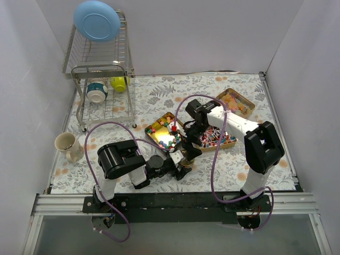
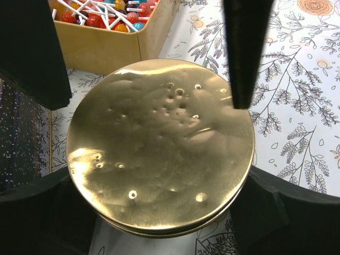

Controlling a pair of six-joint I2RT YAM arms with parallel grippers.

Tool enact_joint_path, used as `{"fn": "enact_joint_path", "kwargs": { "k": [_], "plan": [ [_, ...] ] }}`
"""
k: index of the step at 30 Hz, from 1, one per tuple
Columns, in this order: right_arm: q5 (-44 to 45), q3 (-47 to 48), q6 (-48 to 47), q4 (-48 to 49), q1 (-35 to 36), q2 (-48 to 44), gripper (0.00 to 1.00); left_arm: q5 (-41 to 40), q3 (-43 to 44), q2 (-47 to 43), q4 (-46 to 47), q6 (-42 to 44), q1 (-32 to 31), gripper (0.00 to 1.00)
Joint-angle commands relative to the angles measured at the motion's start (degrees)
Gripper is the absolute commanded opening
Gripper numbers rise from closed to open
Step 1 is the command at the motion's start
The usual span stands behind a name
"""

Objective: Pack the candies
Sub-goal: Screw the bottle lid onto the packing bottle.

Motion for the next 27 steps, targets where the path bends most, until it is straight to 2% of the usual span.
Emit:
{"fn": "enact_joint_path", "kwargs": {
  "k": [1, 15, 23, 27],
  "plan": [
    [0.34, -0.26, 1.14, 2.14, 0.32, 0.55, 0.86, 0.38, -1.11, 1.75, -11.90, -0.22, 0.28, 0.00],
    [3.85, -7.55, -1.14, -0.58, 0.23, -5.51, 0.85, -1.21, -1.03, 1.84, -11.90, -0.93, 0.28, 0.00],
    [8.51, -19.32, -1.93, -1.99, 0.14, -14.03, 0.85, -1.47, -0.85, 2.71, -11.28, -1.37, 0.28, 0.00],
    [9.04, -22.14, -1.85, -4.09, -0.03, -17.20, 0.84, -1.38, -0.85, 2.98, -11.11, -1.28, 0.28, 0.00]
  ]
}}
